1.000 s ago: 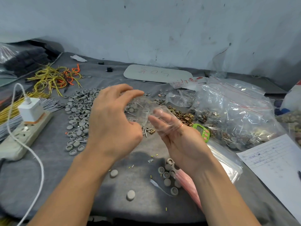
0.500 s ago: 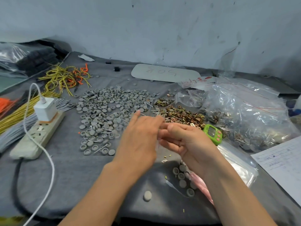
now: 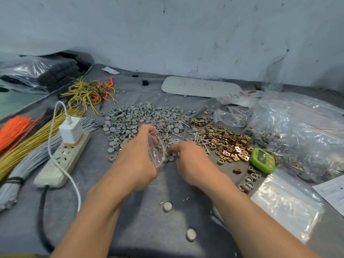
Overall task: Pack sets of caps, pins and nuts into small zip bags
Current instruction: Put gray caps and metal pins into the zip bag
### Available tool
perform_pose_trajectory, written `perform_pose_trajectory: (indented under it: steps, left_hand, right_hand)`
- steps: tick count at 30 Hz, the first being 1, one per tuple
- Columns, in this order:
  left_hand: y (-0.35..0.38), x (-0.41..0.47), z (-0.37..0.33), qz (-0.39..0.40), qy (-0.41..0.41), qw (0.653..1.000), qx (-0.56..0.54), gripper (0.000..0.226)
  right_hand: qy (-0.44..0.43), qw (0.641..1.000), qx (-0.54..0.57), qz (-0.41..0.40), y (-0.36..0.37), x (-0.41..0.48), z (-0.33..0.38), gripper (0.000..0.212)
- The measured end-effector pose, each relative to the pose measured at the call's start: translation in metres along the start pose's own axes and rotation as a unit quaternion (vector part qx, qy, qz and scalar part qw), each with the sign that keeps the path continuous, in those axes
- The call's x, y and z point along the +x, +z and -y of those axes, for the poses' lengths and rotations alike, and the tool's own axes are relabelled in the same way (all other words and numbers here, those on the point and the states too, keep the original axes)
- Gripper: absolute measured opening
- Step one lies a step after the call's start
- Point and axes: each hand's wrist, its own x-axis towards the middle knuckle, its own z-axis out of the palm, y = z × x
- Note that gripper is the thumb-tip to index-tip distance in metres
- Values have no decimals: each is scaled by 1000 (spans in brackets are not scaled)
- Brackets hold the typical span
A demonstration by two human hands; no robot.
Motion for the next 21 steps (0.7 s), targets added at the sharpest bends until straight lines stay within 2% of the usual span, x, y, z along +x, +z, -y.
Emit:
perform_pose_trajectory:
  steps: [2, 4, 8, 13, 15, 18, 21]
  left_hand:
    - [-1, 0, 1, 8, -8, 1000, 23, 85]
    - [-1, 0, 2, 20, -15, 999, 30, 89]
    - [2, -3, 0, 24, -2, 1000, 12, 85]
    - [5, -1, -11, 9, 9, 1000, 28, 91]
    - [9, 0, -15, 5, 9, 1000, 29, 83]
    - [17, 0, -22, -10, 28, 999, 12, 70]
    - [23, 0, -30, -1, 48, 998, -31, 64]
  right_hand:
    - [-21, 998, -48, -22, 3, 0, 2, 46]
    - [-18, 998, -51, -36, 1, -4, 3, 37]
    - [34, 998, -54, 6, -8, -15, 2, 24]
    - [88, 996, 12, 32, -34, -25, 3, 27]
    - [94, 990, 99, -28, -42, -30, 1, 28]
    - [48, 956, 237, -169, -45, -40, -4, 27]
    - [-14, 933, 300, -197, -43, -44, 0, 19]
